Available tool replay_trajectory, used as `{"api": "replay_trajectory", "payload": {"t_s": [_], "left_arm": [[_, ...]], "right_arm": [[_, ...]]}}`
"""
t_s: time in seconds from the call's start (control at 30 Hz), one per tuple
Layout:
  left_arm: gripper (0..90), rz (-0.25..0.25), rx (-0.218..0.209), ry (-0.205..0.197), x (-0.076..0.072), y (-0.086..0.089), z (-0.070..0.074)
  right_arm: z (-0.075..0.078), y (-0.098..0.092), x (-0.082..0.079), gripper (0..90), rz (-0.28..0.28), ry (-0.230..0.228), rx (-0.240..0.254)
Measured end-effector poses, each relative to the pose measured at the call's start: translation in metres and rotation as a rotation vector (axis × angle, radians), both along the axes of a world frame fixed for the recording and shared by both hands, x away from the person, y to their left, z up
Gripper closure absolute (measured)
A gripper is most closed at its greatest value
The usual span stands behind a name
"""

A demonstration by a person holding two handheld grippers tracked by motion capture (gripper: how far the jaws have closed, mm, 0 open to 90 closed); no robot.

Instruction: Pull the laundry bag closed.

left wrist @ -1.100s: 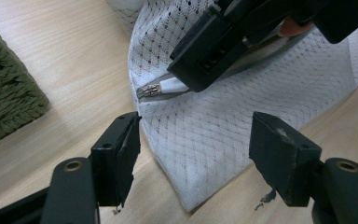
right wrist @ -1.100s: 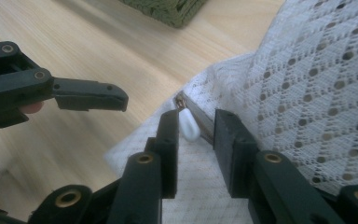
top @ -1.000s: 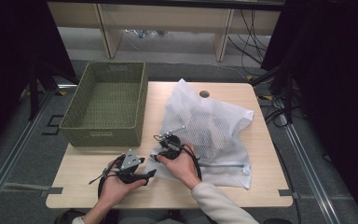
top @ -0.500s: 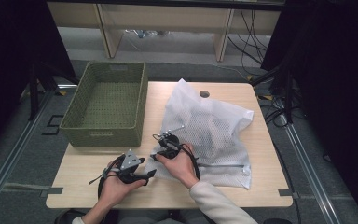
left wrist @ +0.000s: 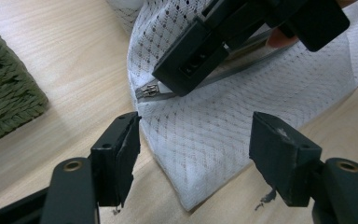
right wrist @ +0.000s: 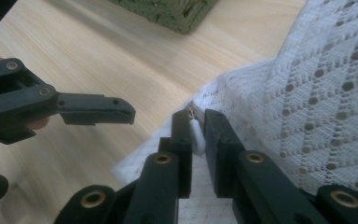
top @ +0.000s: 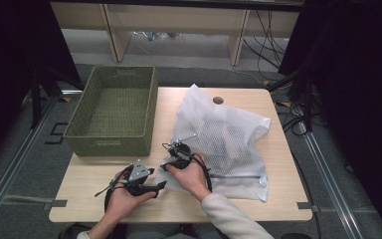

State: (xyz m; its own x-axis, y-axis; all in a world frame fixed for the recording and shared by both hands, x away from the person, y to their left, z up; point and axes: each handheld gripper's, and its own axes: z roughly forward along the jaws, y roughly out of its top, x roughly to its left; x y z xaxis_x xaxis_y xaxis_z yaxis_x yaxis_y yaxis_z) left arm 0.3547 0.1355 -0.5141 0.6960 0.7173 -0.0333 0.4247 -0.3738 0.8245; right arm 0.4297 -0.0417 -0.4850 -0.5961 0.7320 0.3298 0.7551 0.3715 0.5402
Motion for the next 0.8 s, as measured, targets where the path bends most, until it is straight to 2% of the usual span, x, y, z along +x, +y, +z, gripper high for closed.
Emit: {"api": "replay_trajectory", "payload": {"t_s": [0.07,0.13,0.17,0.2,0.23,0.3,0.37,0.4,0.47,0.6,0.63,0.67,0.73,0.77,0.8], "left_arm": [[33.6,0.002,-0.008,0.002,0.0,0.0,0.0],[33.6,-0.008,0.003,0.007,0.001,0.001,0.0],[33.6,0.007,-0.005,0.014,0.0,0.0,-0.001],[33.6,-0.006,0.033,0.0,0.002,0.002,0.0],[33.6,-0.003,0.031,-0.001,0.002,0.002,0.0],[33.6,0.002,-0.011,0.015,0.0,0.0,-0.001],[33.8,0.001,0.01,-0.009,0.002,0.002,0.0],[33.9,0.007,-0.013,0.002,0.002,0.001,-0.001],[34.3,-0.007,0.003,-0.003,0.003,0.002,0.0],[35.7,-0.025,-0.017,0.002,0.005,0.001,0.0],[36.1,-0.041,0.008,-0.016,0.007,0.002,0.001],[36.5,-0.02,-0.038,0.021,0.005,-0.001,0.001],[38.2,-0.036,-0.039,0.017,0.007,-0.002,0.003],[39.1,-0.033,-0.057,0.023,0.008,-0.004,0.003],[40.6,-0.038,-0.055,0.032,0.008,-0.004,0.004]], "right_arm": [[0.0,0.0,0.001,85.5,0.009,-0.008,0.0],[0.0,0.0,0.0,86.1,0.011,-0.004,-0.001],[0.001,0.0,0.0,86.5,0.019,-0.015,-0.006],[0.001,0.0,0.0,86.6,0.022,-0.016,-0.008],[0.001,0.0,0.0,86.6,0.022,-0.017,-0.009],[0.002,0.0,-0.001,86.7,0.02,-0.009,-0.01],[0.003,0.0,-0.002,86.7,0.025,-0.002,-0.015],[0.004,-0.001,-0.001,86.8,0.038,-0.011,-0.018],[0.007,-0.002,-0.002,86.8,0.05,-0.007,-0.029],[0.016,-0.005,-0.005,86.9,0.096,-0.022,-0.05],[0.018,-0.006,-0.005,86.9,0.11,-0.039,-0.058],[0.02,-0.007,-0.006,86.9,0.117,-0.029,-0.051],[0.024,-0.009,-0.01,86.9,0.112,-0.015,-0.053],[0.025,-0.01,-0.01,86.9,0.114,-0.023,-0.057],[0.028,-0.012,-0.012,86.9,0.124,-0.016,-0.053]]}}
